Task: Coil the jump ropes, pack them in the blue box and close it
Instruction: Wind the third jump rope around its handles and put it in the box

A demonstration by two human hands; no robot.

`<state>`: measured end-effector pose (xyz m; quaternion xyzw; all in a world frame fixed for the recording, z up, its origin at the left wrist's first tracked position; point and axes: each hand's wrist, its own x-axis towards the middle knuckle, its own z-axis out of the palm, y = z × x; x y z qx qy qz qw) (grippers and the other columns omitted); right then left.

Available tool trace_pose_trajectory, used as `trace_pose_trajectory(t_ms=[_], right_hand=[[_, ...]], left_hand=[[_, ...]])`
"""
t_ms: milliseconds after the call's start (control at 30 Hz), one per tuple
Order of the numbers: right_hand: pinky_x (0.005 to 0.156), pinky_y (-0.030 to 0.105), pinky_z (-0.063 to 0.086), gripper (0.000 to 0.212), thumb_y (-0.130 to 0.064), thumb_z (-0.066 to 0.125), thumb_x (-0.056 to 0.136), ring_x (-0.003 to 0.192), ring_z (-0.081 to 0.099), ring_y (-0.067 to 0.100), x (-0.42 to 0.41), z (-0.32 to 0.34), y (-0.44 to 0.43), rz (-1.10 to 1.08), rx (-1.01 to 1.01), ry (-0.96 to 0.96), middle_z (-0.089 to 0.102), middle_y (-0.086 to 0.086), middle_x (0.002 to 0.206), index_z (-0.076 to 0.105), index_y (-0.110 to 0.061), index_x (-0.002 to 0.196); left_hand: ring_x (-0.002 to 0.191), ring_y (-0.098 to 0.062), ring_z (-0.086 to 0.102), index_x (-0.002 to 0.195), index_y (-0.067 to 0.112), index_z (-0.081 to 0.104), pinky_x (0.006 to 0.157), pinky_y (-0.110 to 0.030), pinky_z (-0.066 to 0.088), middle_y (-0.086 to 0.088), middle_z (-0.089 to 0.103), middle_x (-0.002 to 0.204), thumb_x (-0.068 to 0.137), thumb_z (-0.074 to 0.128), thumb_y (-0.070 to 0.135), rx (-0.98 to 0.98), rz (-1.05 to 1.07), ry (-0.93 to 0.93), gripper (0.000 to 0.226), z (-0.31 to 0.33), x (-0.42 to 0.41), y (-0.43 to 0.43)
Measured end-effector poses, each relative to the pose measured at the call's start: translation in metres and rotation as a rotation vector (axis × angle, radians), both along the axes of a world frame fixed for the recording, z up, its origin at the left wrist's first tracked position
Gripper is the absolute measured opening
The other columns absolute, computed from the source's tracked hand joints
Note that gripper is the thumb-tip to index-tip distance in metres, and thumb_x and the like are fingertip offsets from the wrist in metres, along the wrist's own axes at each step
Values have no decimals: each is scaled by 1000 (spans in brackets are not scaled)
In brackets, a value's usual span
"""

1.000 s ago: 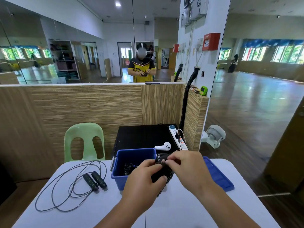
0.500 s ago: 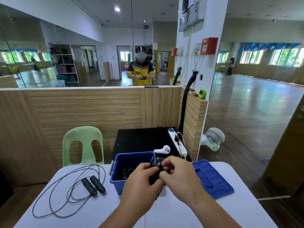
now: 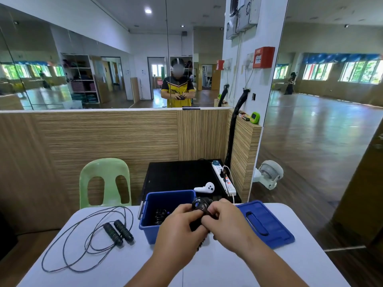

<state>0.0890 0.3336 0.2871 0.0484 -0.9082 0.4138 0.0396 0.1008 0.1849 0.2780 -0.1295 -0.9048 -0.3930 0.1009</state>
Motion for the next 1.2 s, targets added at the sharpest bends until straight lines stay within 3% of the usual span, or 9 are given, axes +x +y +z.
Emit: trace_pose_trajectory(t_ms=[267,433,533,600,700,800,900,1000,1200], right_hand=[[63,14,40,32,-26,61,93,65,46,7,5,0,-1,7,150,207,47,-6,80,44,-28,65],[63,21,36,11,-26,53,98,76,50,14,3,-2,6,117,414,334,56,-1,95,59,-17,95],[44,17,18,14,-20,72,76,56,36,11,3,-2,3,119,601,426,50,-4,69,58,-18,74],[39,17,3,22,-27,58,71,45,27,8,2,-2,3,79,555,485,30,-12,59,37,-26,64],[42,19,14,28,-27,51,82,49,31,10,6,-4,6,48,423,477,33,-12,61,26,-29,69],[56,21,36,33,-19,58,92,65,43,12,13,-11,7,54,239,356,45,-9,76,35,-30,72],[65,19,47,24,-15,62,92,83,53,9,19,-16,2,32,2,301,52,-8,86,50,-27,74],[66,21,46,27,-11,64,89,82,57,9,23,-18,-1,-29,-143,212,57,-7,82,55,-26,69],[66,20,51,27,-14,75,86,79,57,7,29,-10,-8,-42,-250,195,58,-8,85,56,-22,67]], left_hand=[[95,17,51,107,36,77,83,-18,52,29,54,103,92,66,32,9,21,-14,19,-2,-1,-3],[90,14,47,125,42,70,71,2,34,29,52,116,93,65,31,-31,22,-40,34,-3,0,-3],[89,12,47,129,41,69,69,1,36,25,57,122,93,66,29,-19,34,-58,38,-2,1,-4],[89,10,50,128,40,69,68,0,39,25,59,119,93,67,28,-4,47,-54,38,-2,-1,-4],[92,8,57,124,41,72,76,-8,52,28,62,108,90,69,27,47,55,-72,37,-1,0,-6],[91,3,65,119,46,73,81,-27,60,26,71,99,87,72,29,110,88,-98,36,-3,0,-9],[90,6,67,113,45,75,77,-17,57,29,72,94,84,79,29,209,139,-126,34,-6,-2,-13],[91,5,68,100,47,73,74,-17,58,28,73,92,82,82,28,246,135,-131,28,-10,-3,-15],[76,-16,72,96,43,38,67,-46,63,5,71,94,85,76,29,330,127,-211,42,-10,-1,-11]])
